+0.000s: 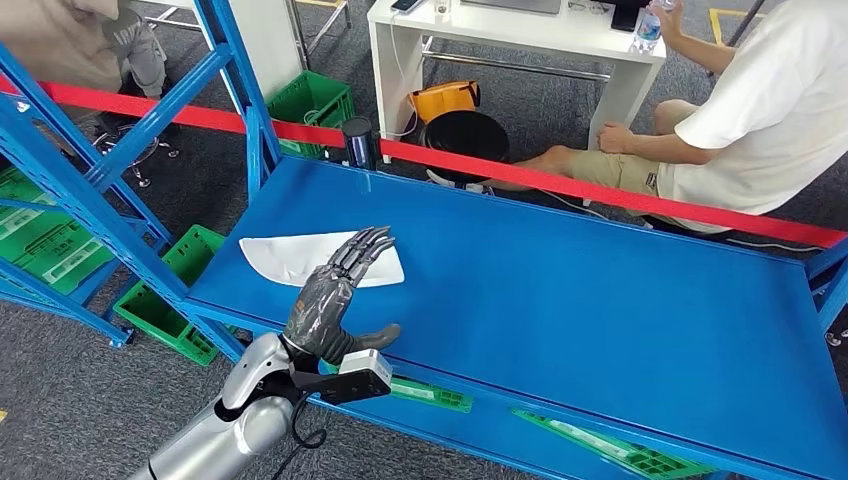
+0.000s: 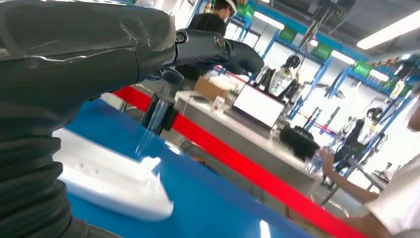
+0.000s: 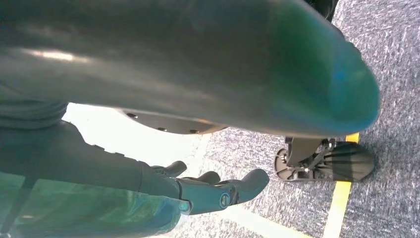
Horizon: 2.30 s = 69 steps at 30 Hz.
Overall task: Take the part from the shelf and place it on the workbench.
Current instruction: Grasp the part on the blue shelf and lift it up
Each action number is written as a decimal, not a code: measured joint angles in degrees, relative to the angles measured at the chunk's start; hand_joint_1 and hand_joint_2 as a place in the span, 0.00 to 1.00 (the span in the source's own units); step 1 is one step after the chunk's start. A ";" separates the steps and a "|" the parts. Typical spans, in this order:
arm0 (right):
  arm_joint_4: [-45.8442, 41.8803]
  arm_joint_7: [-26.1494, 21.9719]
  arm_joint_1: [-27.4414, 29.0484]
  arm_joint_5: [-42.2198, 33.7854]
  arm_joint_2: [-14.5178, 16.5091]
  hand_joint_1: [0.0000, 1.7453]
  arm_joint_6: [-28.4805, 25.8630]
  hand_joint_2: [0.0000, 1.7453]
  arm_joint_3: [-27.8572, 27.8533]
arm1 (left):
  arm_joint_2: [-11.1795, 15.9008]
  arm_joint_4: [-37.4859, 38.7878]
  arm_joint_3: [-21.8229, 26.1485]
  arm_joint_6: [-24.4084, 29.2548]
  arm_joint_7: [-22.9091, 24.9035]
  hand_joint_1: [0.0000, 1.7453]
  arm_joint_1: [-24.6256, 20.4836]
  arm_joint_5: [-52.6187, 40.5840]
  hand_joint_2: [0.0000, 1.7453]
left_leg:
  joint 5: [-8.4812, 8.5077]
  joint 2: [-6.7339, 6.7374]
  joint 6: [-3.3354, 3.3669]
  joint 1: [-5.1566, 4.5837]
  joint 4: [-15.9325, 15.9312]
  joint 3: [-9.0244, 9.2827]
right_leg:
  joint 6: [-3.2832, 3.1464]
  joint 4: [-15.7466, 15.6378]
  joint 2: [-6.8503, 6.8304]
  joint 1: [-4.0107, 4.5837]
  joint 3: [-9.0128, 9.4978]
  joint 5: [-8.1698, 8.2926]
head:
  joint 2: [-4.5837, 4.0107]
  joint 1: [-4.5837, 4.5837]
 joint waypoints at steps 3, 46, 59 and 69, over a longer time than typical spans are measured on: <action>0.00 0.00 0.20 -0.04 -0.13 0.00 -0.01 0.00 0.00 | -0.28 1.02 -0.20 0.09 0.14 0.00 -0.37 -0.25 1.00 | 0.16 0.08 0.11 -0.12 -0.11 -0.03 | -0.01 10.92 -0.03 -0.21 -5.19 -4.05 | 0.00 0.03; 0.01 0.85 -1.20 -1.97 -0.62 0.00 -1.35 0.00 0.89 | -0.20 18.40 4.22 -11.71 20.40 0.00 -8.46 -21.58 1.00 | -4.61 -0.18 -2.58 -0.25 6.98 -2.97 | -0.43 -4.02 -0.23 -0.85 1.60 2.59 | 0.00 -0.04; 0.00 0.87 -1.40 -1.88 -0.22 0.00 -1.35 0.00 1.25 | 0.07 19.92 4.95 -11.62 20.66 0.00 -9.22 -21.77 1.00 | -0.13 -0.05 -1.26 0.06 1.13 -1.17 | 0.40 -3.78 0.03 -0.33 1.08 2.50 | 0.00 -0.01; 0.00 1.93 -1.74 -1.57 -0.74 0.00 -0.74 0.00 2.16 | 0.80 20.69 7.84 -11.31 21.65 0.00 -8.38 -22.32 1.00 | 0.12 -0.20 -1.06 -0.06 1.25 -1.22 | 1.62 -0.02 -0.26 -0.66 -0.06 0.84 | 0.00 0.10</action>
